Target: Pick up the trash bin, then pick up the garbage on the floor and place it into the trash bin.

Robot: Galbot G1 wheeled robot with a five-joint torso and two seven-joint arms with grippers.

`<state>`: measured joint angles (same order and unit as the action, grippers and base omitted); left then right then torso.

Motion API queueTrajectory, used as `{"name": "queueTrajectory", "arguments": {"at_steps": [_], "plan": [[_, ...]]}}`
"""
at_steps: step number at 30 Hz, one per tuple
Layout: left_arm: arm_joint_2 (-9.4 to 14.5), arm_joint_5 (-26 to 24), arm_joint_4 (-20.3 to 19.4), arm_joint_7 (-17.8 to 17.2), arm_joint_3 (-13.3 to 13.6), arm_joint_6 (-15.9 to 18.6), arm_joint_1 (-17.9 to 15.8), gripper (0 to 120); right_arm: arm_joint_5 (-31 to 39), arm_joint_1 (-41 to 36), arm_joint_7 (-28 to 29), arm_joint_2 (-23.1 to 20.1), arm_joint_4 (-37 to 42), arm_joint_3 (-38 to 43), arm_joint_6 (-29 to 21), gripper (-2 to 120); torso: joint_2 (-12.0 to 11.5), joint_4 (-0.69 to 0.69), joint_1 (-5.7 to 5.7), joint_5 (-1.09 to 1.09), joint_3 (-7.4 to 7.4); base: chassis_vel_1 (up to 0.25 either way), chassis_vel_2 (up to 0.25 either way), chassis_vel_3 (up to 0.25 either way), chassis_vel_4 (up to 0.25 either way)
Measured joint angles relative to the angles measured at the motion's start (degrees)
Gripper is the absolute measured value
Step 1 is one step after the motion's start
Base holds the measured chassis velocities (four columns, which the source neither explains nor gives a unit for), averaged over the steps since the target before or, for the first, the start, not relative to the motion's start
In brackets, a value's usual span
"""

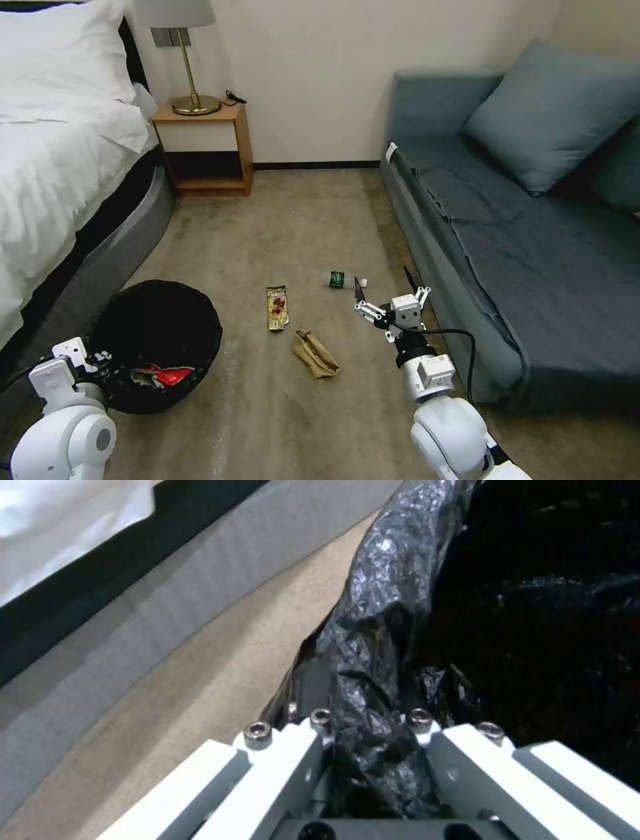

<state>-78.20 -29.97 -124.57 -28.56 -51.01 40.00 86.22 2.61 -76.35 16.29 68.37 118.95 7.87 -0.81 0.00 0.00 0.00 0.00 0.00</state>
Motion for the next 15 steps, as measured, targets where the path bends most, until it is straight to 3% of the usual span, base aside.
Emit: {"name": "queueTrajectory", "arguments": {"at_steps": [8,15], "plan": [[-0.05,0.00,0.11,0.00,-0.02,-0.06,-0.05,3,-0.20,0.70,-0.15,0.01,-0.75,-0.39,0.75,100,0.00,0.00,0.01,0.00,0.01,-0.157,0.154,0.158,-0.157],[-0.07,0.00,0.13,0.07,-0.02,-0.07,-0.12,3,-0.11,1.38,-1.27,-0.35,-1.57,-0.85,2.46,100,0.00,0.00,0.01,0.01,0.02,-0.017,0.015,0.016,-0.010]]}}
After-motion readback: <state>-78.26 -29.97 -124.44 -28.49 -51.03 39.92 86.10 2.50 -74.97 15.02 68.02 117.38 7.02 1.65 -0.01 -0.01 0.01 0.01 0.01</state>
